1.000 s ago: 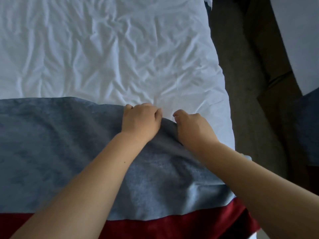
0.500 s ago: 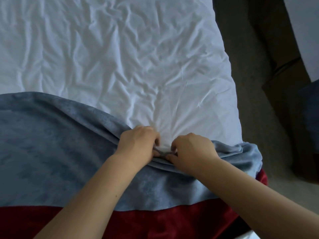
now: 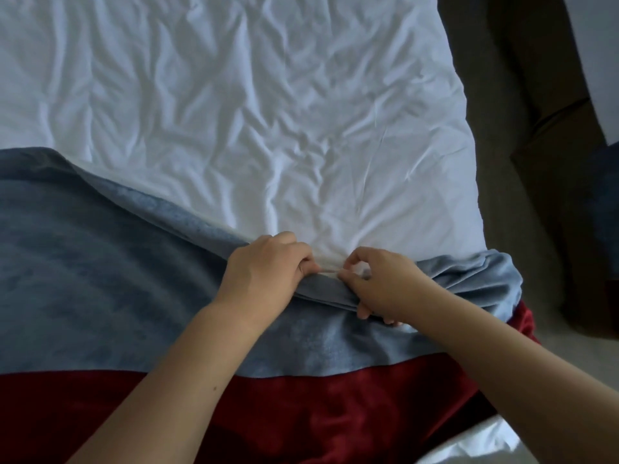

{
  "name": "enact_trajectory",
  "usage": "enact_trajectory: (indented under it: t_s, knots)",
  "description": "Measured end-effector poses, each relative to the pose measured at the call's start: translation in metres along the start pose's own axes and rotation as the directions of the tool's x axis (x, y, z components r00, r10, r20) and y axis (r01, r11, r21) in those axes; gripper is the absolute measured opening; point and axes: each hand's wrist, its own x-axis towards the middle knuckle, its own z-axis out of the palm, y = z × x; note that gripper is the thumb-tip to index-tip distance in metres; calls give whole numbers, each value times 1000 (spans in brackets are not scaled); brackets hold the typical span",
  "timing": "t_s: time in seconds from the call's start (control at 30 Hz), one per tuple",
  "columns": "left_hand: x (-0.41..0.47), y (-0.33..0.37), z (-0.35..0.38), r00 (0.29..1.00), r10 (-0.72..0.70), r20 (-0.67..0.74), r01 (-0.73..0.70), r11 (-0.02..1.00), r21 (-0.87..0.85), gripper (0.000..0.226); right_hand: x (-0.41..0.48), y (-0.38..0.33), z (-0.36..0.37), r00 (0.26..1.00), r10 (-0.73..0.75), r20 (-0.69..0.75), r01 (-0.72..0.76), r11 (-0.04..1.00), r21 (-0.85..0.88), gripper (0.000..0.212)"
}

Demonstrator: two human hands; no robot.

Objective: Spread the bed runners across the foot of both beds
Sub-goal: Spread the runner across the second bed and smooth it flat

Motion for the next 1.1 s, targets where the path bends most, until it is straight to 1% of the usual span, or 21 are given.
enact_trajectory:
  t_s: [0.07, 0.17, 0.2, 0.33, 0.4, 0.47, 0.5, 0.57, 0.6, 0.67, 0.7, 0.77, 0.87, 0.93, 0.97, 1.03, 1.1]
  knots:
    - [-5, -6, -4, 999, 39, 21, -39, 999, -34, 22, 1, 3, 8, 997, -10, -77, 16, 997, 77, 10]
    - [-7, -12, -10, 996, 62, 69, -59, 997, -45, 21, -1, 7, 15, 996, -61, -61, 68, 988, 135, 8]
    - [-6, -13, -12, 994, 69, 90, -66, 997, -32, 23, -2, 7, 15, 996, -78, -47, 84, 984, 160, 11]
    - [-1, -15, -14, 979, 128, 161, -142, 987, 77, 32, -6, 4, 15, 989, -149, 13, 142, 964, 225, 37]
    - [0, -16, -14, 977, 140, 161, -152, 987, 61, 32, -6, 4, 18, 985, -172, -12, 170, 957, 236, 42]
    - [0, -18, -17, 980, 143, 135, -145, 989, 5, 24, -6, 5, 22, 977, -197, -84, 211, 953, 220, 40]
    - [1, -20, -17, 983, 139, 118, -137, 990, -29, 26, -6, 5, 24, 972, -203, -120, 225, 951, 211, 36]
    - [0, -27, -16, 987, 119, 111, -113, 992, -60, 37, -6, 5, 28, 967, -188, -174, 222, 954, 203, 26]
    - [-1, -31, -15, 987, 114, 110, -108, 992, -64, 36, -6, 5, 29, 965, -173, -198, 212, 957, 197, 21]
    - [-4, -36, -13, 987, 120, 106, -114, 991, -65, 25, -5, 3, 30, 951, -166, -262, 209, 967, 145, 16]
    - [-6, -37, -13, 987, 128, 97, -122, 991, -61, 23, -6, 2, 31, 938, -175, -299, 214, 971, 102, 15]
    - [-7, -38, -14, 984, 161, 73, -158, 986, -44, 27, -7, -5, 30, 913, -179, -366, 213, 975, 55, 15]
    - [-3, -36, -21, 979, 202, 32, -200, 978, -61, 17, -9, -16, 21, 894, -122, -431, 187, 976, 111, 13]
    - [7, -30, -26, 979, 203, -18, -204, 977, -58, 38, -10, -23, 7, 877, -58, -476, 175, 963, 206, 10]
    - [14, -26, -31, 980, 192, -57, -195, 980, -49, 45, -9, -27, -3, 868, -23, -496, 172, 951, 257, 9]
    - [36, -16, -45, 970, 176, -166, -183, 983, -28, 51, -4, -36, -25, 841, 23, -540, 177, 932, 317, 9]
    - [65, -5, -61, 948, 177, -264, -181, 983, 8, 52, 7, -42, -50, 806, 48, -590, 170, 936, 309, 10]
